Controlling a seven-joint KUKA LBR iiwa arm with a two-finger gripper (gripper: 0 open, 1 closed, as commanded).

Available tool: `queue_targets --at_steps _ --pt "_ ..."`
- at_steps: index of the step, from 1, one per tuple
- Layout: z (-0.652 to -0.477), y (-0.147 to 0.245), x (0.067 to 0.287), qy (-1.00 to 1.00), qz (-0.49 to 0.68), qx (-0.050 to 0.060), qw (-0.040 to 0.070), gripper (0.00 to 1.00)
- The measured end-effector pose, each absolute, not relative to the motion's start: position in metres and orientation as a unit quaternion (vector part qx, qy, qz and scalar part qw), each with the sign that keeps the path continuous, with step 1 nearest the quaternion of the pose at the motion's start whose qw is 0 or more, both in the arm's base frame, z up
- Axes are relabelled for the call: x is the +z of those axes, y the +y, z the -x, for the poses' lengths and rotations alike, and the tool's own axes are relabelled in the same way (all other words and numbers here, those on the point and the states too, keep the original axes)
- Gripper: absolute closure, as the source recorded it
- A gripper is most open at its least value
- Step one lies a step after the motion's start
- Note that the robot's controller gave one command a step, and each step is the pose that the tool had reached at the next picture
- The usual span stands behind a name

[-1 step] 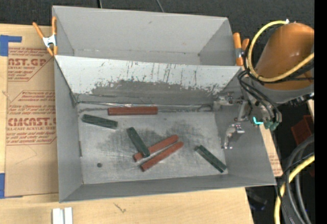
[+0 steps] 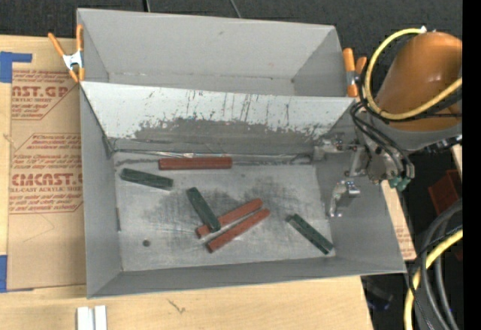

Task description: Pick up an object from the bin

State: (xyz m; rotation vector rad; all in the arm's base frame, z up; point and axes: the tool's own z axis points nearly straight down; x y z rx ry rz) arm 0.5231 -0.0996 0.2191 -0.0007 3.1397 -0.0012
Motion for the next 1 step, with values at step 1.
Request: queue_targets --at_steps 1 --pt "-0.5050 -0.1071 0.1370 0.998 -0.057 0.000 0.002 0.00"
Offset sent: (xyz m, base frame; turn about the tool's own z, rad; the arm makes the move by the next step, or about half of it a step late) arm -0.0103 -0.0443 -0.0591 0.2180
